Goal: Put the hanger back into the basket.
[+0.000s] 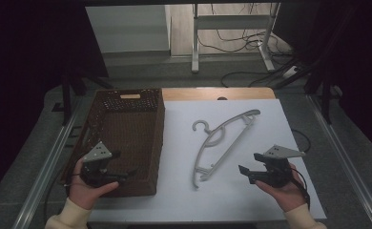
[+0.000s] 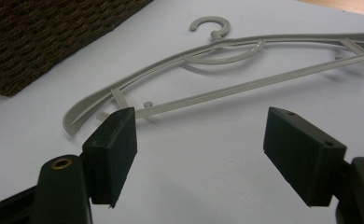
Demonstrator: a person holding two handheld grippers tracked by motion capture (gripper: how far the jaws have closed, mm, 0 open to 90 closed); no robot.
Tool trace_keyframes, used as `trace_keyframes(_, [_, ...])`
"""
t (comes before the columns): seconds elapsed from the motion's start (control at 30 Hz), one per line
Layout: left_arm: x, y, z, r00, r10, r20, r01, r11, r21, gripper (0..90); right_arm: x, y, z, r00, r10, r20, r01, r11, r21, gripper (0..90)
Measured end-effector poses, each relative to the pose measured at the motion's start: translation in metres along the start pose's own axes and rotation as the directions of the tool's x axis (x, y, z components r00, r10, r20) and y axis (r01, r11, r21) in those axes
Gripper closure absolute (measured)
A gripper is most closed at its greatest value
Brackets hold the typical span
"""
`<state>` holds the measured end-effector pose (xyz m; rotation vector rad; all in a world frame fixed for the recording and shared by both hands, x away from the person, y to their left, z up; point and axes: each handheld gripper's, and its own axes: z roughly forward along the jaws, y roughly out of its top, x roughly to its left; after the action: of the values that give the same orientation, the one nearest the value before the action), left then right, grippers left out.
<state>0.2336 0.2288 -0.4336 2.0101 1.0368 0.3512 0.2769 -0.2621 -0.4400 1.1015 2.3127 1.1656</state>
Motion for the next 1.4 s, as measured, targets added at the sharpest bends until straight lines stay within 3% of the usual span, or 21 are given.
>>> trace_keyframes(0.33, [0.002,0.000,-0.004,0.9998,-0.017,0.006,0.017,0.9998,-0.013,13.9,-0.005,0.002,0.006,0.9999,0.012,-0.010,-0.012,1.000,0.009,25.2])
trace_keyframes(0.6, [0.006,-0.001,-0.002,0.9997,-0.022,-0.005,0.022,0.9997,-0.010,14.2,-0.010,-0.001,0.022,0.9999,0.000,-0.013,0.001,0.997,0.073,22.7])
trace_keyframes(1.2, [-0.001,-0.001,-0.002,1.0000,-0.006,-0.001,0.006,1.0000,0.004,14.1,-0.015,-0.001,0.014,0.9999,0.006,0.009,-0.007,0.998,0.061,21.4])
trace_keyframes(1.4, [0.000,-0.001,-0.002,0.9999,-0.010,-0.005,0.010,0.9999,0.007,14.1,-0.013,0.001,0.015,0.9999,-0.013,0.006,0.013,0.998,0.053,22.2])
